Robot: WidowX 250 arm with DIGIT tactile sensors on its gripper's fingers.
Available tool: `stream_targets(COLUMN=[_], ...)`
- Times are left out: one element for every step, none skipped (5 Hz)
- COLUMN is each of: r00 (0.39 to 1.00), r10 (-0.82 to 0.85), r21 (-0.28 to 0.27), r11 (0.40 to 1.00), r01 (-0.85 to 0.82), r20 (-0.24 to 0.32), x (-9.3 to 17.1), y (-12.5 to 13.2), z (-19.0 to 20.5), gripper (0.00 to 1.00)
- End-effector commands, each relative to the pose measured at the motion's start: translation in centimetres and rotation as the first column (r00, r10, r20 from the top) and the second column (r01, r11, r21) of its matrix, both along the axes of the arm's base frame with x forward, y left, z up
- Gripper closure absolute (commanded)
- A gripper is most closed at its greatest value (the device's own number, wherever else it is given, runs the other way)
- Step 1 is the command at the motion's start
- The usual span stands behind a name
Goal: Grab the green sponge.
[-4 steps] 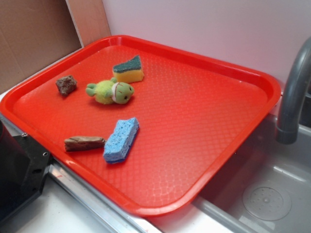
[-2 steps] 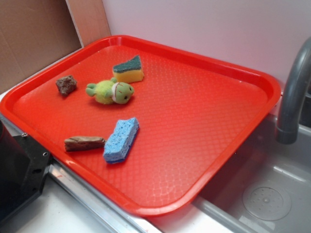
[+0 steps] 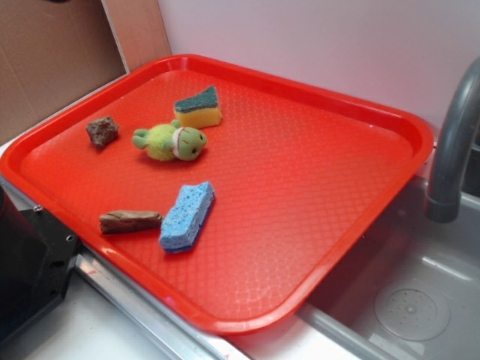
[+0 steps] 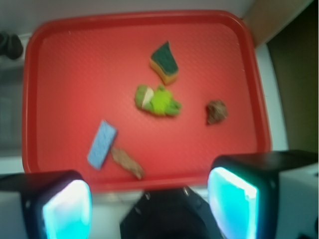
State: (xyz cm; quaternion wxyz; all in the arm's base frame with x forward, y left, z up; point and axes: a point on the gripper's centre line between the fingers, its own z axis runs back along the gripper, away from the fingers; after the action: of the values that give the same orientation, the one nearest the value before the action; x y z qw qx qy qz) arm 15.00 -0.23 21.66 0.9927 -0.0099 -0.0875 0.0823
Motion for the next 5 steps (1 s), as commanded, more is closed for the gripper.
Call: stream_targets(r00=[0.988,0.983,0.991,0.994,0.997], r10=[0.121,0.129,0.072,0.063,0.068], r21=[0.020,0.028,0.042,0.062,0.074], r11=[0.992,0.991,0.996,0.996,0.995], r01=[-0.123,-0.134,-0.078,-0.068,-0.070], r20=[0.095,0.128,0.116,0.088,0.033], x=[7.1,10.3,12.9,13.8,14.0], y=[2.8,3.8,3.3,3.5,4.5], z=[-4.7,-7.6,-11.1,-13.6,-16.1], gripper=[0.00,0.00,0.00,0.00,0.00])
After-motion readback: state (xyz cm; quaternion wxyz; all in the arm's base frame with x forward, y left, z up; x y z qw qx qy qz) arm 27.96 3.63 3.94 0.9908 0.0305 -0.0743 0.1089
